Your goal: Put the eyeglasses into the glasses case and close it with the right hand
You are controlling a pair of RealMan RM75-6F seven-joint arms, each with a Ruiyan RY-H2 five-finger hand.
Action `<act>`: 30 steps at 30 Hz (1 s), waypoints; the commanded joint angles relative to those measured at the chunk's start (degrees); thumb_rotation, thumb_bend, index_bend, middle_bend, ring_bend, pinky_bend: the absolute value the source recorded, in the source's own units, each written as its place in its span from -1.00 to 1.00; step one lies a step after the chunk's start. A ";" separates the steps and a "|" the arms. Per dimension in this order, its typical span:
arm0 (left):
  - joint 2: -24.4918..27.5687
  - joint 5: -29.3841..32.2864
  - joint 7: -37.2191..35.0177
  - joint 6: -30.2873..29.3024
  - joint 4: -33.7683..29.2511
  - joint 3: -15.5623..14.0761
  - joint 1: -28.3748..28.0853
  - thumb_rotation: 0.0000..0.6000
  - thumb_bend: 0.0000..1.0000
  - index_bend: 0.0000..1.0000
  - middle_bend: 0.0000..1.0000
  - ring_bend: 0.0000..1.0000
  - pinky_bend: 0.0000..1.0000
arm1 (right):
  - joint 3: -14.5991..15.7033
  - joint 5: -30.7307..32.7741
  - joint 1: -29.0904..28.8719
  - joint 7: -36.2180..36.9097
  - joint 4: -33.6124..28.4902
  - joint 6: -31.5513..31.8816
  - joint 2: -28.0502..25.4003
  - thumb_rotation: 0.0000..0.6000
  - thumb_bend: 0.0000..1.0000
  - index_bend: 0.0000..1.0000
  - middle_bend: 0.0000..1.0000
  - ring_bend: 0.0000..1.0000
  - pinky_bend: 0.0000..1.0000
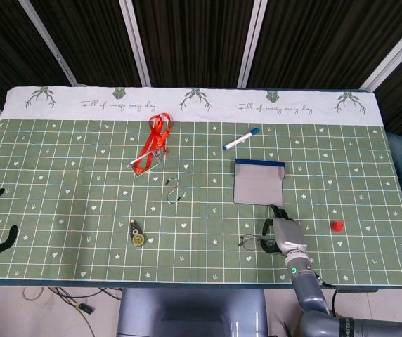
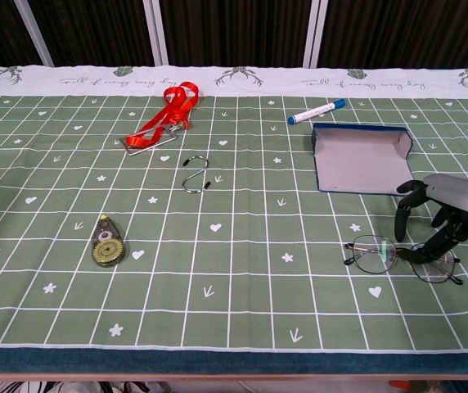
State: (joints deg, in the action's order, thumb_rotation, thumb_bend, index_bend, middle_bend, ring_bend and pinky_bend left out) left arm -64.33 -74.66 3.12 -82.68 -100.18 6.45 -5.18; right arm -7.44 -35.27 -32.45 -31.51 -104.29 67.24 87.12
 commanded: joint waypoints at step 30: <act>0.29 0.38 -0.47 0.34 -0.29 0.06 -0.08 1.00 -0.21 -0.81 -1.00 -1.00 -1.00 | 0.09 -2.07 -0.20 0.94 -1.35 0.57 0.52 1.00 -0.07 0.25 -0.96 -0.91 -0.60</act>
State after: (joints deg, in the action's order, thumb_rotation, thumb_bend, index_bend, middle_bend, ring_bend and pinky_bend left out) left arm -64.04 -74.28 2.65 -82.35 -100.48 6.51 -5.26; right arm -7.30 -37.15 -32.66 -30.64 -105.44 67.72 87.75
